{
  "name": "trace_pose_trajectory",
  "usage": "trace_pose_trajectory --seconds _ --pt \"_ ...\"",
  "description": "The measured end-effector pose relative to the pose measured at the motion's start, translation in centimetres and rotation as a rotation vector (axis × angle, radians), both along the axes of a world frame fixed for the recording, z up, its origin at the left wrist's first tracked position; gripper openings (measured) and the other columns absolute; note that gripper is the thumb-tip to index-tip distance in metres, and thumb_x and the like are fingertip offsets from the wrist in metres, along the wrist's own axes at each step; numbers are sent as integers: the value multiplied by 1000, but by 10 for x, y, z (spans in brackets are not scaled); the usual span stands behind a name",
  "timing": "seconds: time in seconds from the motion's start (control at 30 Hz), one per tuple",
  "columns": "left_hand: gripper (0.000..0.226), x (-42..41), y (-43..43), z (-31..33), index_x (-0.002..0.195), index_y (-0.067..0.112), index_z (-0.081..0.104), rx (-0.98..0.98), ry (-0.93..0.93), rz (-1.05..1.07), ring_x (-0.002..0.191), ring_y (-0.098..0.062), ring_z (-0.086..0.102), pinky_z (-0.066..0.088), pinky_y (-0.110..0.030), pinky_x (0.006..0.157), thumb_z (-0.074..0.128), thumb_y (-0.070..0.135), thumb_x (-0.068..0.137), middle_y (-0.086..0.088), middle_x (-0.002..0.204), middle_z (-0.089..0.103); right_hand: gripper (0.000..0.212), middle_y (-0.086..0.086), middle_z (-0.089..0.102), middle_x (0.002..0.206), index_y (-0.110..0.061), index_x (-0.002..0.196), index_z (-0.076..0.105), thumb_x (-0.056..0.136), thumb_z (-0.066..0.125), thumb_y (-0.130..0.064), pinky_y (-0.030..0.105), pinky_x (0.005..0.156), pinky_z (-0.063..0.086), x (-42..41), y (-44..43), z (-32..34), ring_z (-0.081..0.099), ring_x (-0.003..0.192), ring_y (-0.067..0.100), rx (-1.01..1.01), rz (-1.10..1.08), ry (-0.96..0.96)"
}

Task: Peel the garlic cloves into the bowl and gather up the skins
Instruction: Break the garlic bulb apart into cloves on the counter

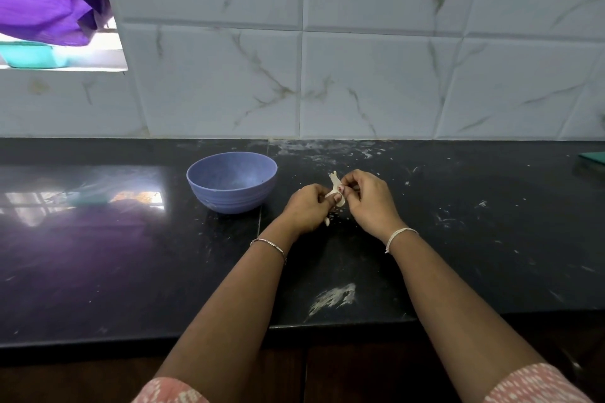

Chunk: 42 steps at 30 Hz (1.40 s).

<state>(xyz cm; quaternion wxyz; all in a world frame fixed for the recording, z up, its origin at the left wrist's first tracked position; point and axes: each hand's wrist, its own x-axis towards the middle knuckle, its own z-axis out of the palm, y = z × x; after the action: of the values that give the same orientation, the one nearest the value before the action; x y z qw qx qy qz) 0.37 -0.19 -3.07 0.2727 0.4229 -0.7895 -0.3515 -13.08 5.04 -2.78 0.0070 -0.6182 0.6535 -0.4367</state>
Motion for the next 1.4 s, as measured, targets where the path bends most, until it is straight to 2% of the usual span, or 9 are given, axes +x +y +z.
trace_pose_trajectory --seconds 0.3,0.43,0.53,0.63,0.87,1.0,1.13,1.3,1.4 --pt "46 1 -3 1 85 5 68 -78 -50 119 69 -20 54 40 -30 64 51 46 98 -8 74 63 8 -1 63 84 -14 91 62 95 58 -8 6 63 41 -3 2 5 58 78 12 -37 9 -242" --pt "46 2 -4 1 68 13 57 8 36 100 54 -12 43 33 -28 53 52 49 96 0 57 49 10 8 68 92 -17 91 58 97 55 -10 28 77 52 -2 1 6 64 84 22 12 38 -382" --pt "46 3 -4 1 67 14 55 77 91 58 52 -12 39 30 -28 53 53 51 95 1 55 45 9 6 67 89 -13 98 57 101 49 -10 29 60 51 -1 3 6 60 66 15 65 96 -572" --pt "40 4 -4 0 80 14 57 129 171 10 58 -12 45 36 -28 60 59 52 91 2 63 52 9 3 62 80 -8 103 53 101 45 -5 18 48 40 1 5 8 52 57 4 53 145 -725" --pt "45 4 -5 0 117 3 59 281 434 -29 82 -16 64 50 -26 72 73 32 86 -15 105 71 12 2 54 69 -12 97 50 103 41 -7 15 49 43 6 5 9 49 51 7 61 184 -791" --pt "39 6 -2 2 114 1 65 288 431 -26 60 -6 55 44 -14 51 67 32 91 -5 83 68 10 1 52 69 -10 100 50 103 41 -6 16 50 44 4 4 10 47 56 10 21 164 -767" --pt "44 11 -6 5 112 -2 66 355 513 -24 50 1 50 42 -14 49 62 38 93 -8 90 68 12 2 51 69 -10 100 51 102 41 -4 18 52 44 -10 1 11 46 59 10 -61 76 -806" --pt "39 14 -2 9 103 3 69 369 537 -47 53 -3 43 37 -12 48 53 39 98 0 83 72 13 -5 66 86 -19 98 61 95 56 -8 29 71 50 -16 3 1 62 80 13 40 -107 -193" --pt "44 13 0 8 104 1 68 381 551 -45 48 -4 44 39 -13 48 50 41 99 1 76 69 23 -7 68 110 -23 115 67 93 61 -17 32 88 50 -12 4 -3 60 102 13 108 -133 77"
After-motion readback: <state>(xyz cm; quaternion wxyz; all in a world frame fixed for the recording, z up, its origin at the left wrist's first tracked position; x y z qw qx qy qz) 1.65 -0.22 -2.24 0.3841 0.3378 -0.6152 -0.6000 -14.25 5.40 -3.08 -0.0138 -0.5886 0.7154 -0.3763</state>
